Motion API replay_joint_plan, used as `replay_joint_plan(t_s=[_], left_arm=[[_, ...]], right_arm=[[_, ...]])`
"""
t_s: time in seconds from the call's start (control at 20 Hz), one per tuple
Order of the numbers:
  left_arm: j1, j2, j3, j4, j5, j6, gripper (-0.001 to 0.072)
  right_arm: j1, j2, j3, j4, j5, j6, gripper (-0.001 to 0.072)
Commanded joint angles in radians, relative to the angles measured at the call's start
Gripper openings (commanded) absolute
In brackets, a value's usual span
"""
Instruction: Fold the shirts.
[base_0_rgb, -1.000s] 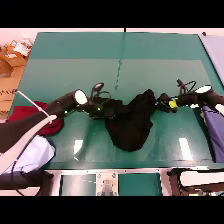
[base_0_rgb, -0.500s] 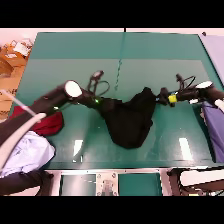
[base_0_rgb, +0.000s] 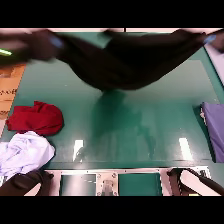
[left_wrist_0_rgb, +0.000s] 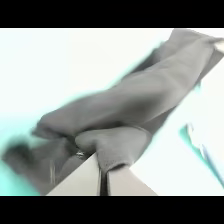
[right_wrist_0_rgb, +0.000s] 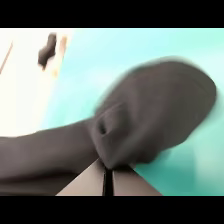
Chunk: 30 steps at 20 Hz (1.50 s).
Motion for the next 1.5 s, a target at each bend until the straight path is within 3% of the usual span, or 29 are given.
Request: replay_joint_plan(t_s=[0.0,0.25,0.35,0.5,0.65,0.8,0.95,1.05,1.2,1.3,1.45], left_arm=[[0.019,0.124,0.198,0.115,0.0,-0.004,0.0024],[0.019,0.134,0.314,0.124,-0.016,0.029,0.0025],[0.019,0.112,0.313,0.277,-0.058,0.005,0.0025],[0.019,0.068,0.306,0.575,-0.171,-0.107,0.0025],[0.019,-0.013,0.217,0.714,-0.211,-0.137,0.0025],[0.019,-0.146,0.073,0.713,-0.09,-0.146,0.0025],[0.047,-0.377,-0.004,0.68,0.085,-0.189,0.0025],[0.085,-0.555,-0.003,0.589,0.201,-0.178,0.0025],[0.081,-0.775,-0.003,0.454,0.369,-0.1,0.0025],[0.081,-0.861,-0.003,0.321,0.446,-0.098,0.0025],[0.084,-0.886,0.01,0.286,0.456,-0.098,0.0031]], right_arm=[[-0.085,0.224,0.124,0.023,-0.051,0.042,0.0019],[-0.097,0.409,0.132,0.01,-0.084,0.058,0.0019],[-0.097,0.416,0.132,-0.074,-0.114,0.093,0.002],[-0.097,0.39,0.121,-0.276,-0.163,0.158,0.0019],[-0.096,0.351,-0.021,-0.318,-0.057,0.204,0.002],[-0.096,0.334,-0.342,-0.32,0.01,0.236,0.002],[-0.096,0.266,-0.666,-0.317,-0.204,0.178,0.0021],[-0.092,0.128,-0.791,-0.291,-0.357,0.1,0.0021],[-0.078,-0.132,-0.8,-0.234,-0.435,-0.026,0.0021],[-0.078,-0.276,-0.756,-0.158,-0.435,-0.113,0.0021],[-0.079,-0.368,-0.661,-0.149,-0.419,-0.136,0.0053]])
